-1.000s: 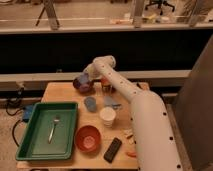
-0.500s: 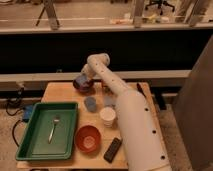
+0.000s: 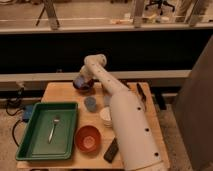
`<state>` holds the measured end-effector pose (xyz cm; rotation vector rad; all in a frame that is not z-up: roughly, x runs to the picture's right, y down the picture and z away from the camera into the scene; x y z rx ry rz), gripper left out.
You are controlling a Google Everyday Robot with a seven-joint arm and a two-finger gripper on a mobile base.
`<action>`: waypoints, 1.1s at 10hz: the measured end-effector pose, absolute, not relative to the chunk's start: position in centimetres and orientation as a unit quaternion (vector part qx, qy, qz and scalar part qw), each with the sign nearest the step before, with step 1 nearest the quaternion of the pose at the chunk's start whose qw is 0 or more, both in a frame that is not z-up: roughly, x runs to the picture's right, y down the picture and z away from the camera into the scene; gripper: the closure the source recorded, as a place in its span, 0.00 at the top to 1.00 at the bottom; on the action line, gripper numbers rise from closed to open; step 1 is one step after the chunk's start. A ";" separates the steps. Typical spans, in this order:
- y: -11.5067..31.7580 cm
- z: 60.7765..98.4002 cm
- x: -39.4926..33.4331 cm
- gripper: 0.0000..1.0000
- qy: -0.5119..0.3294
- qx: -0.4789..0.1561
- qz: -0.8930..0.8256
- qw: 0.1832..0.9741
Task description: Wipe purple bowl with sponge
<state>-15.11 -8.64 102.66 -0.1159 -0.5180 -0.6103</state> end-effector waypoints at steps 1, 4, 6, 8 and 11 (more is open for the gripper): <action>-8.2 102.6 -15.3 0.00 -0.255 -0.059 -0.301 0.917; -6.6 101.8 -16.1 0.00 -0.266 -0.064 -0.313 0.910; -6.3 100.7 -15.4 0.00 -0.268 -0.060 -0.311 0.910; -6.9 99.6 -14.3 0.00 -0.266 -0.048 -0.303 0.914; -7.7 98.5 -12.0 0.00 -0.256 -0.036 -0.293 0.921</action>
